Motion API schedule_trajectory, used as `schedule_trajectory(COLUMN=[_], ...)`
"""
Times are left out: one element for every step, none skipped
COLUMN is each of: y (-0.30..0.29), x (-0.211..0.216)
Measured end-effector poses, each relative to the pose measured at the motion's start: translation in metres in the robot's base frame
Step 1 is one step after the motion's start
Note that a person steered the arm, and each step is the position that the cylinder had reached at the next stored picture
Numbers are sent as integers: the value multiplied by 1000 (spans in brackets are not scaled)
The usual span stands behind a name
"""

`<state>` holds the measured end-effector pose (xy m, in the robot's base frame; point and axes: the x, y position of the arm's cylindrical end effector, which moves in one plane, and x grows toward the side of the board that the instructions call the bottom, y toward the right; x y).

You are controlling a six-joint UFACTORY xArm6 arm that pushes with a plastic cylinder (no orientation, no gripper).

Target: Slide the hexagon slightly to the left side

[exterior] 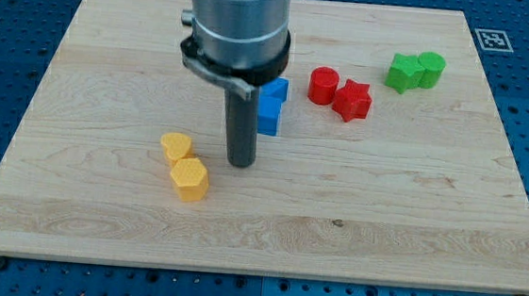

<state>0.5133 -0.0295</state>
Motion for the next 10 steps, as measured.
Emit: schedule_trajectory(y=[0,0,-4,-10,-38,-40,-35,41,86,94], x=[15,21,27,27,27,27,27,18,13,12])
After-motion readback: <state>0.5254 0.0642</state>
